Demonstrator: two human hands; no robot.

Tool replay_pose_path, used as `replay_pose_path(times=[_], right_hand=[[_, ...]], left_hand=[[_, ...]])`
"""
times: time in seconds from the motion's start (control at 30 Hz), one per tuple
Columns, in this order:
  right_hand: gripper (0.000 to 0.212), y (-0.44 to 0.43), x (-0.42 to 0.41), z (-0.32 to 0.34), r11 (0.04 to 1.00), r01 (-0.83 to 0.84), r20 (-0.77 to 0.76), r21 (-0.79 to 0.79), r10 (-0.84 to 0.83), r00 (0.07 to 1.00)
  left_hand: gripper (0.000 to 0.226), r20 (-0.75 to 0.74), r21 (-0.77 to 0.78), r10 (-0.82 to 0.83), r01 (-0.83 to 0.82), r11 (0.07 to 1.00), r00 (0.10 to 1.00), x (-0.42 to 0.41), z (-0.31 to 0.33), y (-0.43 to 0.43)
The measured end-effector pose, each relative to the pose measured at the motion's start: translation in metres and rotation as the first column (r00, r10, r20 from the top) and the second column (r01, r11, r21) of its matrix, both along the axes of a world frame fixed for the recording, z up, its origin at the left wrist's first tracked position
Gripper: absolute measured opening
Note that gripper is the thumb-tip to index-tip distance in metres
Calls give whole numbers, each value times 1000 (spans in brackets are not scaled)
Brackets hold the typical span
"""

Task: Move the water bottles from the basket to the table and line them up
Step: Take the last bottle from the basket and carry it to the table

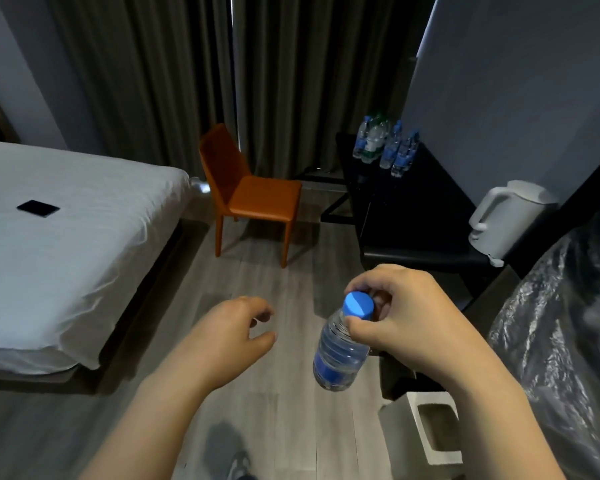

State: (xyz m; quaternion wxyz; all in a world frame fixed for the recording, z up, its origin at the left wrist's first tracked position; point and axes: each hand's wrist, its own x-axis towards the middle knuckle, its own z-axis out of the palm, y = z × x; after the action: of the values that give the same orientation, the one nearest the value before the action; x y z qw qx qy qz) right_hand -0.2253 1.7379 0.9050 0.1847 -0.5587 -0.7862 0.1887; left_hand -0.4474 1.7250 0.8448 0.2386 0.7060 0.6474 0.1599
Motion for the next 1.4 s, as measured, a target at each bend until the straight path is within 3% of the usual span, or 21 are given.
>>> replay_pose_path(times=[0.57, 1.13, 1.4], right_hand=[[27, 240, -73, 12, 990, 130, -25, -59, -132, 991], [22, 490, -27, -8, 988, 147, -148, -55, -154, 977], [22, 584, -8, -18, 973, 205, -89, -105, -215, 973]], left_hand=[[38, 25, 45, -155, 154, 987, 988, -76, 3, 272], [37, -69, -25, -184, 183, 983, 980, -27, 6, 534], [27, -47, -8, -282, 282, 959, 958, -14, 4, 631]])
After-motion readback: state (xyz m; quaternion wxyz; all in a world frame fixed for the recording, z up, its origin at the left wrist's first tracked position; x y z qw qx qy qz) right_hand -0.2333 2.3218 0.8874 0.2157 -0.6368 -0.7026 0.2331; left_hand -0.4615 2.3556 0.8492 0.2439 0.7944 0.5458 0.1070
